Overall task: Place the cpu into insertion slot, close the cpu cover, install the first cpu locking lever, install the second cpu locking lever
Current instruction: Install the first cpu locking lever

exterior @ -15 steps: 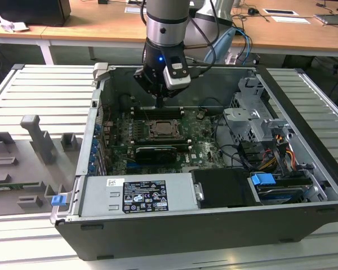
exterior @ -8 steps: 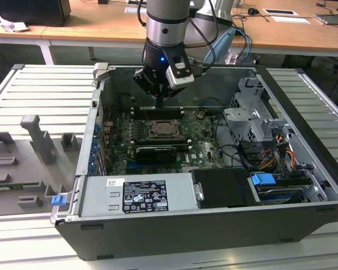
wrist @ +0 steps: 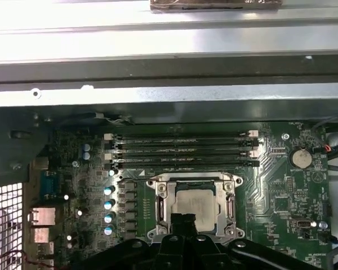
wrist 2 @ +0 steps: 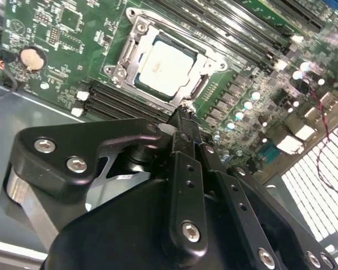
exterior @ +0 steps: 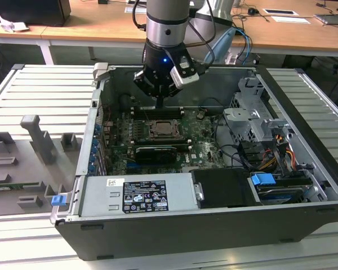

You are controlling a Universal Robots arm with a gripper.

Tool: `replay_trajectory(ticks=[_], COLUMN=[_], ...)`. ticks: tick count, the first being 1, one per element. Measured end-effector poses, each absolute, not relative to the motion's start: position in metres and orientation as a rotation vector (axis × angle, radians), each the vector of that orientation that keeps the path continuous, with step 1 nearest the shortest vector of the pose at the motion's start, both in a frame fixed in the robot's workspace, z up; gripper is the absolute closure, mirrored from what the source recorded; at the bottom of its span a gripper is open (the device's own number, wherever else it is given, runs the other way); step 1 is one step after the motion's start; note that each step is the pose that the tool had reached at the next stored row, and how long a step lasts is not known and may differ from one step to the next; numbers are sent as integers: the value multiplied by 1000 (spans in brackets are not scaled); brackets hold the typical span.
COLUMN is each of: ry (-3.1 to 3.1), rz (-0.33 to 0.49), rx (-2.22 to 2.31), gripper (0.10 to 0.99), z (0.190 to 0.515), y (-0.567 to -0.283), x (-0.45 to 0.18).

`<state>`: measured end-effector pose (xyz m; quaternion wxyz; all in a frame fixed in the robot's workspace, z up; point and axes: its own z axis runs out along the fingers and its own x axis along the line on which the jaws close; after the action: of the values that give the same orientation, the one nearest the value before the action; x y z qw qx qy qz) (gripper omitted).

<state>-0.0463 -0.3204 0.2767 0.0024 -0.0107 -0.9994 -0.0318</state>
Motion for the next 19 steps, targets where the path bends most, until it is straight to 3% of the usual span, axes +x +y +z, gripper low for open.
replay_trajectory(ticks=[19], ry=[-3250], rz=[-117], rx=[30], gripper=[980], z=[268], y=[-320], x=[-63])
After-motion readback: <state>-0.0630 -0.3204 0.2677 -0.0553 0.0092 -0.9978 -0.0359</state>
